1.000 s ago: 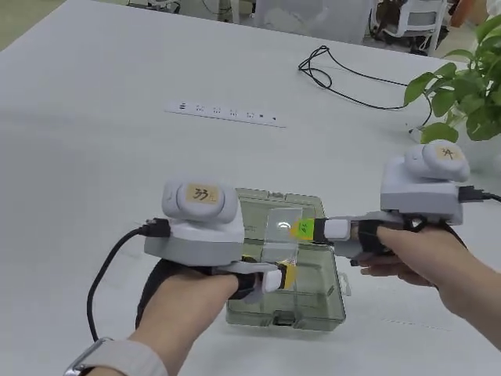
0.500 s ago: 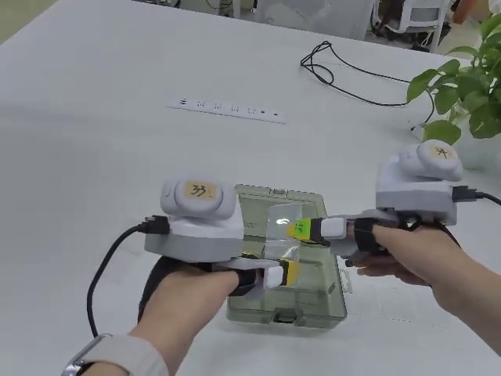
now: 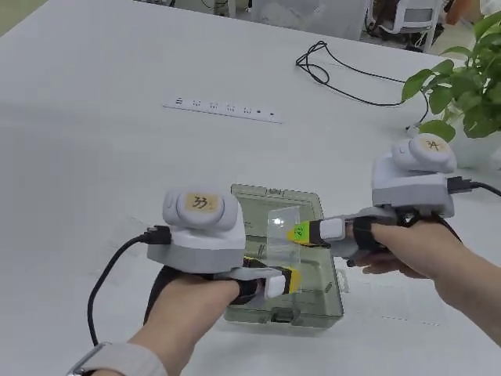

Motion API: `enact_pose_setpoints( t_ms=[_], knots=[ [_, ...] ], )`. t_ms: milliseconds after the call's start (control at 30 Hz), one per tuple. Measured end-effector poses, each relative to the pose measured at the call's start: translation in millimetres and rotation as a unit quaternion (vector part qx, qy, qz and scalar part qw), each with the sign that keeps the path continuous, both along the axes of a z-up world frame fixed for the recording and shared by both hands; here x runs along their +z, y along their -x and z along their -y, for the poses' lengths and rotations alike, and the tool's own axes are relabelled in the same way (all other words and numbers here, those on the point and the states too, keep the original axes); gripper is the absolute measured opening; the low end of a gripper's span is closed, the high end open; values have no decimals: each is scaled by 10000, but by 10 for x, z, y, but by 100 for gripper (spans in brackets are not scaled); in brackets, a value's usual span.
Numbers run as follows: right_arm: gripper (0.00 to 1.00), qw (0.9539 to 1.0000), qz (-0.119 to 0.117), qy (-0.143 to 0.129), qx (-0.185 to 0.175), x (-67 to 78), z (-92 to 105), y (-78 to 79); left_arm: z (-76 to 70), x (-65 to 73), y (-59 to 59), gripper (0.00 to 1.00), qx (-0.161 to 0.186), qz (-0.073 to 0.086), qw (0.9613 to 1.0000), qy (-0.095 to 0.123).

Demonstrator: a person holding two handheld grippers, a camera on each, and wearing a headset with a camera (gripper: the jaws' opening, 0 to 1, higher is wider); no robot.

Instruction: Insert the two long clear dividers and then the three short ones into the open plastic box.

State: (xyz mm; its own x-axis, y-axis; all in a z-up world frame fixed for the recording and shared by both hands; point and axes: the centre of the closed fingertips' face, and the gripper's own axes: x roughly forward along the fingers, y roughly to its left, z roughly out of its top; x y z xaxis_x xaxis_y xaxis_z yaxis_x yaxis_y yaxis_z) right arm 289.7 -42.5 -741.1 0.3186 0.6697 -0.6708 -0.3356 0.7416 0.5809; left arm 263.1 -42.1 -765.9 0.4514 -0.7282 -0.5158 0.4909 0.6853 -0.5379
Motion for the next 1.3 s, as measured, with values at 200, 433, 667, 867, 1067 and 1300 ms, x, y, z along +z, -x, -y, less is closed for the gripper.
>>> enact_pose_setpoints(
  t_ms=[200, 433, 667, 867, 1067, 1300],
  knots=[
    [2, 9998, -101, 14, -155, 6, 92, 15, -21, 33, 21, 50, -473, 451, 9978, -111],
    [2, 9994, -251, 70, -213, -33, 187, 19, -55, 86, 29, 72, -1021, 1118, 9882, -228],
    [2, 9991, -278, 221, -217, -53, 211, 69, -65, 78, 129, 95, -1755, 1615, 9697, -527],
    [2, 9980, -309, 522, -152, -44, 242, 60, -142, 93, 169, 100, -2042, 2008, 9563, -588],
    [2, 9952, -586, 760, -173, -80, 317, 25, -257, 101, 118, 100, -2049, 2274, 9497, -666],
    [2, 9903, -844, 1080, -219, -112, 424, -44, -399, 92, 60, 100, -1922, 2460, 9478, -646]
  ],
)
